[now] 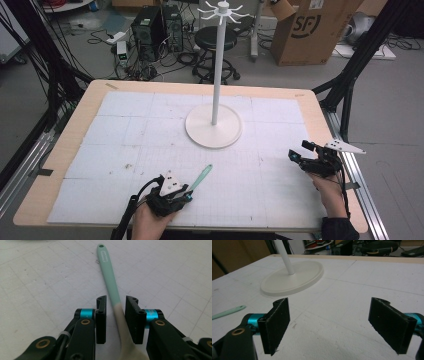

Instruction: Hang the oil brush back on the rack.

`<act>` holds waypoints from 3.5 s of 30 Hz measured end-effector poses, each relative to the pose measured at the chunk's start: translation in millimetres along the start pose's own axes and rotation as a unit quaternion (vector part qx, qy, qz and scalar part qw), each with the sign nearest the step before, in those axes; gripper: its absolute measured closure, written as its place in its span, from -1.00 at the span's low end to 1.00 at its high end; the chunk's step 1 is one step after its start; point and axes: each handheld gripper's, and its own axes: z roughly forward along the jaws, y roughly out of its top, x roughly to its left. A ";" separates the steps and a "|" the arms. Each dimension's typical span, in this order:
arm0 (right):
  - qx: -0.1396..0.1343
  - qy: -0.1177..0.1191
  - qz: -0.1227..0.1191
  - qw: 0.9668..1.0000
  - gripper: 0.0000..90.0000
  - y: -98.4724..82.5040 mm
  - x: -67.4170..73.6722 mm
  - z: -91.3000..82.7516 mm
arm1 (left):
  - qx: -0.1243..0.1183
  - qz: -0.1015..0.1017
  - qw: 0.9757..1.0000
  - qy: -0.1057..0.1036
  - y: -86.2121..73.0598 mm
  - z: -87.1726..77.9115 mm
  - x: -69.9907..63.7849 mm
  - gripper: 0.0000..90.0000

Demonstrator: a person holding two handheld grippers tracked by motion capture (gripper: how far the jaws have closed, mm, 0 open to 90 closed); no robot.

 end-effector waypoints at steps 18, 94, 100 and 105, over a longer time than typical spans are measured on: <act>-0.002 0.003 0.003 1.000 -0.63 0.3 -0.2 -1.4 | -0.003 0.001 1.000 -0.011 0.4 1.2 1.5 0.81; 0.000 0.003 0.004 1.000 -0.62 -0.2 -1.6 0.2 | -0.243 0.032 0.968 -0.053 249.0 -168.6 121.6 0.83; 0.001 0.003 0.004 1.000 -0.62 -0.3 -1.5 0.6 | -0.247 0.036 0.967 -0.055 257.7 -171.5 123.9 0.83; 0.000 0.004 0.003 1.000 -0.62 -0.3 -1.4 0.5 | -0.249 0.028 0.966 -0.057 261.6 -169.6 130.3 0.83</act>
